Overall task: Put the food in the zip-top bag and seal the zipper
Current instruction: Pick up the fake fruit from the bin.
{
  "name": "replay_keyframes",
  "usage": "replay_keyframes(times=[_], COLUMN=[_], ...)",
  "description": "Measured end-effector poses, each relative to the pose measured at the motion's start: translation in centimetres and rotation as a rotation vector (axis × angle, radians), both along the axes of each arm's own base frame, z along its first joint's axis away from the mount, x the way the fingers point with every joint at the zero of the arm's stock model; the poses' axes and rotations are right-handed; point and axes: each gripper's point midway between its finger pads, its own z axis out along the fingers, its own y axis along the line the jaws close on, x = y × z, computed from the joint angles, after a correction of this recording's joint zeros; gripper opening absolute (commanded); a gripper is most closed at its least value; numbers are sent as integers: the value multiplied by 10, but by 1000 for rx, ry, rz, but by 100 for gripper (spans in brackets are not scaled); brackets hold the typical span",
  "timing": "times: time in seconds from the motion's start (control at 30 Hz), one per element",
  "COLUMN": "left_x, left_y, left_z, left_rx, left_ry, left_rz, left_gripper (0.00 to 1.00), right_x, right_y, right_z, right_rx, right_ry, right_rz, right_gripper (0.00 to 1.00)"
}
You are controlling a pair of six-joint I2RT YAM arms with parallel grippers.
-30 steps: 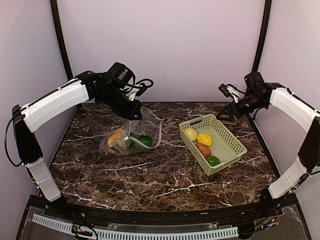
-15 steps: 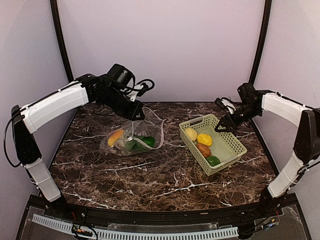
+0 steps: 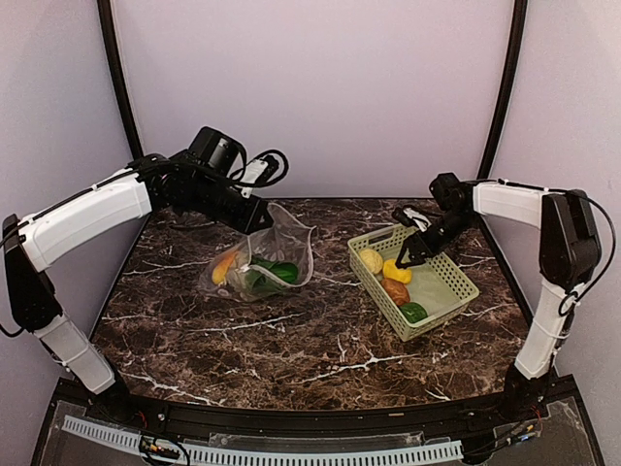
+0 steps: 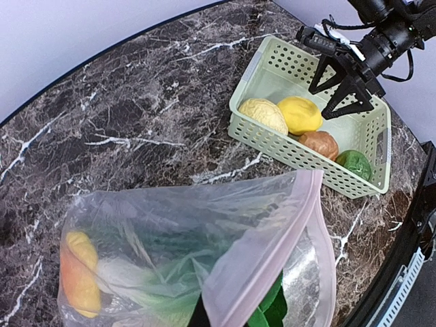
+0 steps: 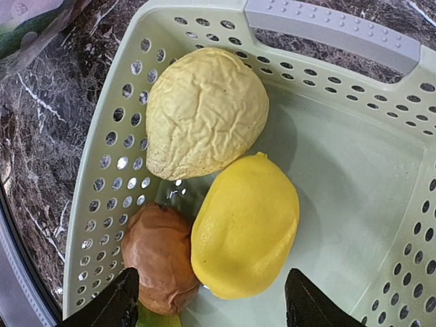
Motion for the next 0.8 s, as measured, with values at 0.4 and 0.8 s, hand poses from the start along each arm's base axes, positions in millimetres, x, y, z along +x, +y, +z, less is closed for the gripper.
replay_keyframes(times=[0.4,0.8], left_x=[4,21], left_y=[12,26], left_z=[-34,-18], left_rx=[-82,-177], left_ry=[-94,-137], left_rz=[-6,48], left_gripper=[1,1], right_x=[10,15], right_y=[5,2], right_z=[-13,-45], right_rx=[-114,-161], right_ry=[3,87], right_rz=[-28,-47], right_gripper=[75,72])
